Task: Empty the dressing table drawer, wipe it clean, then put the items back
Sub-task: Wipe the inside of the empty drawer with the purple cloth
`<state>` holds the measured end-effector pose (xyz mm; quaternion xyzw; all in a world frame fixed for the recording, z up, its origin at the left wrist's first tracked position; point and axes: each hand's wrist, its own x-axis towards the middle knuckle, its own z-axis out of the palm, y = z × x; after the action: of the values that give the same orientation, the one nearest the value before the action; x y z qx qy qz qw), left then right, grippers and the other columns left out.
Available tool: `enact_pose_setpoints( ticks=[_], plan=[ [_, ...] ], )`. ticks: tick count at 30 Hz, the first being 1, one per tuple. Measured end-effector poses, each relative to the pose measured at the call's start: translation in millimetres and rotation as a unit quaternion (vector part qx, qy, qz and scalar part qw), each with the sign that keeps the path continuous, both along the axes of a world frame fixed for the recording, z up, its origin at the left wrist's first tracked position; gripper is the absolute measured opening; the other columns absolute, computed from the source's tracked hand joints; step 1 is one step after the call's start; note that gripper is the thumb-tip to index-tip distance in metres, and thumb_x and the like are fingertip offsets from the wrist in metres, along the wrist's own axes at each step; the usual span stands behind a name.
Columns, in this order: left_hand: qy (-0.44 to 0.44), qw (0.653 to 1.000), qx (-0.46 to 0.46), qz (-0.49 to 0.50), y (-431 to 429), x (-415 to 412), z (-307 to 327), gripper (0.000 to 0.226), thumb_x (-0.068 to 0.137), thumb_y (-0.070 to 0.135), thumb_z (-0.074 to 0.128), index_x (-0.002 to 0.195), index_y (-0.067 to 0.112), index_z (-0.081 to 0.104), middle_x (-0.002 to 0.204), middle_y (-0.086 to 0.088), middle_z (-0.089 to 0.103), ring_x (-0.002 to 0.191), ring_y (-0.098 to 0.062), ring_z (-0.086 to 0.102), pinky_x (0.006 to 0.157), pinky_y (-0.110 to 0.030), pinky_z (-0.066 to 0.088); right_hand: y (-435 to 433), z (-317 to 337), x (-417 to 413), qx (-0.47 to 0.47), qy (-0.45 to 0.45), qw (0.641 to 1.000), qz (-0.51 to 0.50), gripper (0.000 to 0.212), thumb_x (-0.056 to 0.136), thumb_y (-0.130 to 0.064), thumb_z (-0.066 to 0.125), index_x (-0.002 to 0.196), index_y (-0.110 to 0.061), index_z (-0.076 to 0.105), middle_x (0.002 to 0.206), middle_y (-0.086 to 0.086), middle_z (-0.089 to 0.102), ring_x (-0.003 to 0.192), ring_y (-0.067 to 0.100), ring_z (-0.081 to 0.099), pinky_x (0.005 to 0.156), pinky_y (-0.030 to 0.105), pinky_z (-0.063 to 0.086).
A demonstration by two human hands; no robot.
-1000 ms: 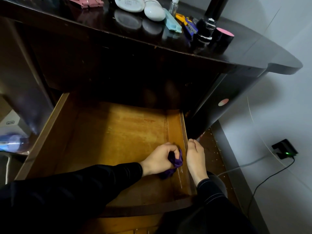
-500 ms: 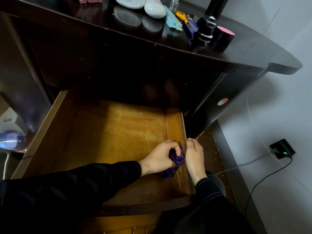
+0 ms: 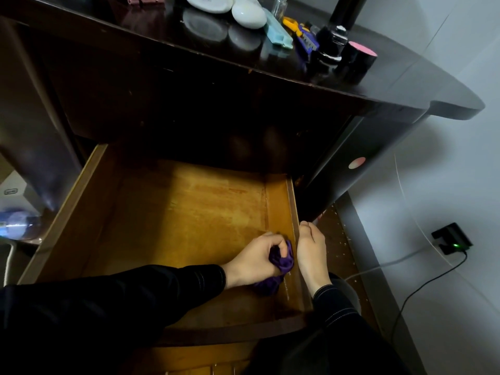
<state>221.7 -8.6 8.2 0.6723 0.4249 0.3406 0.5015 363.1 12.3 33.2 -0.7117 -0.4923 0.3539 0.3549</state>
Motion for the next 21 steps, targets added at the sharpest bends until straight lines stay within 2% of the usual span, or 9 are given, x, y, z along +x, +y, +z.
enact_pose_setpoints(
  ticks=[4, 6, 9, 12, 16, 18, 21],
  plan=[
    [0.055, 0.996, -0.048, -0.041, 1.1, -3.3, -4.6, 0.029, 0.069, -0.008, 0.075, 0.088, 0.01, 0.061, 0.096, -0.001, 0.061, 0.096, -0.019, 0.058, 0.083, -0.026, 0.047, -1.3, 1.5, -0.6, -0.006, 0.007, 1.0, -0.001, 0.04, 0.108, -0.034, 0.035, 0.12, -0.008, 0.062, 0.115, 0.017, 0.066, 0.109, 0.034, 0.061, 0.103, 0.056, 0.046],
    [0.05, 0.997, -0.037, -0.037, 2.7, -3.6, -0.4, 0.03, 0.067, -0.007, 0.076, 0.086, 0.013, 0.062, 0.093, 0.002, 0.063, 0.093, -0.014, 0.06, 0.084, -0.022, 0.048, -1.3, 1.9, -0.8, -0.008, 0.007, 1.0, -0.002, 0.04, 0.108, -0.034, 0.035, 0.12, -0.008, 0.062, 0.114, 0.016, 0.066, 0.109, 0.034, 0.061, 0.103, 0.055, 0.046],
    [0.011, 1.0, -0.003, -0.012, 2.2, -0.3, 8.0, 0.033, 0.063, -0.004, 0.077, 0.079, 0.022, 0.061, 0.086, 0.011, 0.061, 0.086, -0.004, 0.056, 0.084, -0.017, 0.043, -0.8, 2.7, -0.9, -0.005, 0.004, 1.0, -0.002, 0.036, 0.108, -0.032, 0.035, 0.107, -0.01, 0.063, 0.097, 0.009, 0.066, 0.1, 0.032, 0.062, 0.094, 0.048, 0.049],
    [-0.003, 1.0, -0.007, -0.005, -1.4, 0.1, 4.6, 0.032, 0.065, -0.004, 0.075, 0.079, 0.019, 0.059, 0.085, 0.01, 0.058, 0.086, -0.006, 0.054, 0.082, -0.019, 0.042, -1.1, 3.5, -2.3, -0.008, 0.005, 1.0, -0.004, 0.037, 0.108, -0.032, 0.035, 0.114, -0.01, 0.064, 0.105, 0.011, 0.067, 0.104, 0.031, 0.062, 0.099, 0.05, 0.049],
    [0.051, 0.996, -0.061, -0.049, -2.0, -3.7, -2.7, 0.033, 0.069, -0.008, 0.077, 0.086, 0.014, 0.059, 0.092, 0.003, 0.06, 0.088, -0.012, 0.056, 0.073, -0.018, 0.044, -2.2, 5.0, -1.7, -0.018, 0.01, 1.0, -0.007, 0.042, 0.108, -0.036, 0.034, 0.127, -0.01, 0.061, 0.12, 0.015, 0.066, 0.114, 0.032, 0.06, 0.106, 0.055, 0.045],
    [0.049, 0.995, -0.067, -0.05, -1.5, -4.4, -0.8, 0.035, 0.069, -0.007, 0.079, 0.084, 0.019, 0.06, 0.094, 0.003, 0.062, 0.091, -0.011, 0.059, 0.079, -0.019, 0.048, -2.5, 5.0, -2.1, -0.019, 0.011, 1.0, -0.005, 0.041, 0.108, -0.036, 0.034, 0.123, -0.009, 0.061, 0.117, 0.015, 0.066, 0.112, 0.034, 0.06, 0.105, 0.056, 0.045],
    [0.021, 0.998, -0.027, -0.046, -7.7, -1.2, 4.5, 0.039, 0.065, -0.005, 0.078, 0.079, 0.026, 0.059, 0.091, 0.01, 0.06, 0.087, -0.002, 0.057, 0.078, -0.012, 0.044, -2.6, 5.8, -2.9, -0.013, 0.007, 1.0, -0.005, 0.039, 0.108, -0.035, 0.034, 0.113, -0.009, 0.063, 0.107, 0.014, 0.067, 0.105, 0.035, 0.062, 0.1, 0.055, 0.048]
  ],
)
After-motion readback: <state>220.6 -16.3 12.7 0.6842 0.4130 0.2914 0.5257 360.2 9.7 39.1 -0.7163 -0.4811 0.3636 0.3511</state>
